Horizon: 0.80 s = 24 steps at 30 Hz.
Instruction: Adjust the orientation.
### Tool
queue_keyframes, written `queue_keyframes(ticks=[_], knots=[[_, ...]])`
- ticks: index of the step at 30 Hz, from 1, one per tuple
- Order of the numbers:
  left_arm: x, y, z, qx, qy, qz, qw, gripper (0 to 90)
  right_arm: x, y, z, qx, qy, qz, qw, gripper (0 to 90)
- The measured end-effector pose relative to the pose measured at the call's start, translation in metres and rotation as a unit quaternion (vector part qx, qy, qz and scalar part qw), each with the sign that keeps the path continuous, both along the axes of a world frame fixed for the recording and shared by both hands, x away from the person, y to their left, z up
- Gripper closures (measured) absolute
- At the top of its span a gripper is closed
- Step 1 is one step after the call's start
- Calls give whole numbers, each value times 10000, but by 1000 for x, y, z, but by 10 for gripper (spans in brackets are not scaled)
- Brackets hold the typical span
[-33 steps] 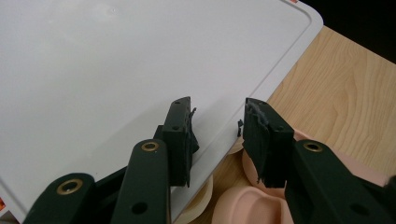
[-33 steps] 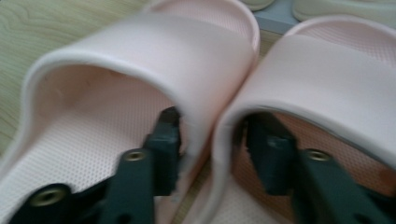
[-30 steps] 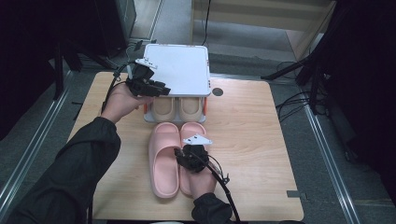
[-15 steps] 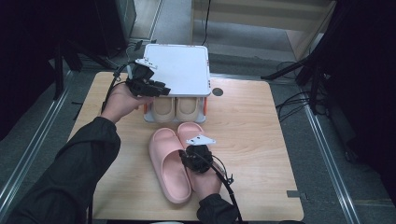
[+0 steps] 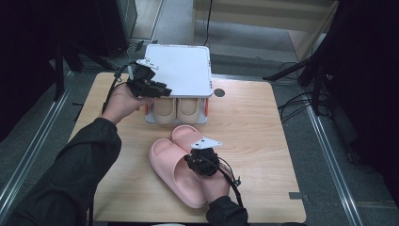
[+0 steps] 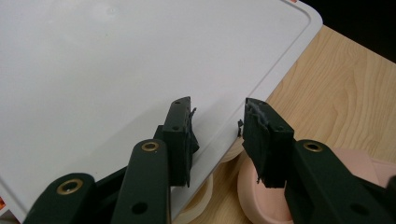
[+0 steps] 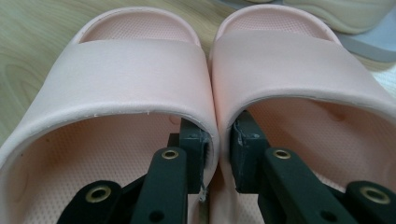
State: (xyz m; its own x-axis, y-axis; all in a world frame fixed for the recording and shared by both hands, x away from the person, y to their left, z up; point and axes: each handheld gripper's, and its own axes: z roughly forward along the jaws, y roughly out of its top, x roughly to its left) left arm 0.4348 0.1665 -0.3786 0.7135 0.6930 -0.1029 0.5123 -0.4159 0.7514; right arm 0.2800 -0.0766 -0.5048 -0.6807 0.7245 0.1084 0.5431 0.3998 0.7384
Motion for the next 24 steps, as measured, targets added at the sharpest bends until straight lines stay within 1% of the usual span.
queue_keyframes(ticks=[1, 2, 3, 4, 5, 6, 7, 9, 10, 13, 15, 17, 18, 20, 21, 22, 23, 24], knots=[[0, 0, 0, -17, 9, 13, 10000, 623, 0, -1, 0, 8, 16, 83, 10000, 776], [0, 0, 0, -26, 58, 39, 10000, 623, 1, -2, 1, 31, 25, 175, 9998, 776], [0, 0, 1, -36, 79, 63, 9999, 643, 3, -5, 1, 157, 136, 387, 9990, 776], [0, 1, 1, -40, 91, 81, 9999, 643, 3, -5, 1, 157, 136, 387, 9990, 776], [1, 1, 1, -46, 101, 78, 9999, 647, 5, -8, 2, 228, 239, 551, 9979, 777], [1, 1, 1, -52, 103, 82, 9999, 647, 5, -8, 2, 228, 239, 551, 9979, 777], [1, 2, 1, -65, 116, 90, 9999, 647, 6, -9, 3, 218, 249, 628, 9975, 777], [2, 4, 1, -97, 161, 98, 9998, 643, 8, -13, 5, 233, 294, 886, 9954, 778], [2, 4, 1, -97, 161, 98, 9998, 640, 8, -13, 5, 233, 294, 886, 9954, 778], [2, 5, 3, -135, 185, 134, 9996, 633, 11, -17, 9, 300, 332, 1128, 9926, 778], [1, 6, 4, -188, 210, 155, 9995, 623, 13, -19, 13, 275, 298, 1252, 9913, 778], [-1, 7, 7, -190, 300, 148, 9993, 606, 14, -20, 17, 247, 258, 1389, 9897, 777], [-2, 7, 8, -167, 319, 178, 9992, 592, 14, -21, 20, 228, 275, 1437, 9890, 777], [-5, 10, 12, -171, 319, 163, 9992, 575, 15, -21, 24, 189, 262, 1576, 9870, 777], [-8, 11, 13, -187, 324, 158, 9992, 559, 16, -22, 30, 171, 285, 1696, 9850, 776], [-10, 13, 15, -171, 327, 133, 9992, 559, 16, -22, 30, 171, 285, 1696, 9850, 776], [-12, 15, 17, -185, 339, 155, 9991, 543, 17, -23, 35, 149, 291, 1815, 9828, 776], [-14, 17, 18, -176, 327, 147, 9992, 543, 17, -23, 35, 149, 291, 1815, 9828, 776]])
